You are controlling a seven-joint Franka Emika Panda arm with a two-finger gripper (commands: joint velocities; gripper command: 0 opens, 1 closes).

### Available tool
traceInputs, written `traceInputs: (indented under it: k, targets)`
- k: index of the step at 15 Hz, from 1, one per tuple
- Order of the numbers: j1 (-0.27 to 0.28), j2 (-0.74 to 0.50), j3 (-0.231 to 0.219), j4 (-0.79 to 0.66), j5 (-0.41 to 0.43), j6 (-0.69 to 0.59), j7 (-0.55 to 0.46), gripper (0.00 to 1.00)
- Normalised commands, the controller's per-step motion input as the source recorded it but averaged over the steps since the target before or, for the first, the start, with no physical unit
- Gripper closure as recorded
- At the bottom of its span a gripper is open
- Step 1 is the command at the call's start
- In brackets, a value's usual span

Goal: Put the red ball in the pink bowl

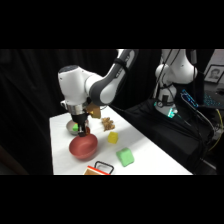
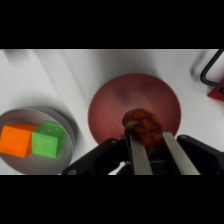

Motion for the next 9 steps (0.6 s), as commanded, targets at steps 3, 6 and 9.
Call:
traceInputs:
  k: [3, 6, 9]
  targets:
    - [-0.020, 0.17, -0.007, 0.11, 0.196, 0.15, -0.13, 0.97]
    - [-0.009, 0.18, -0.024, 0.12, 0.169, 0.21, -0.11, 0.97]
    - [0.008, 0.20, -0.039, 0.18, 0.156, 0.18, -0.08, 0.97]
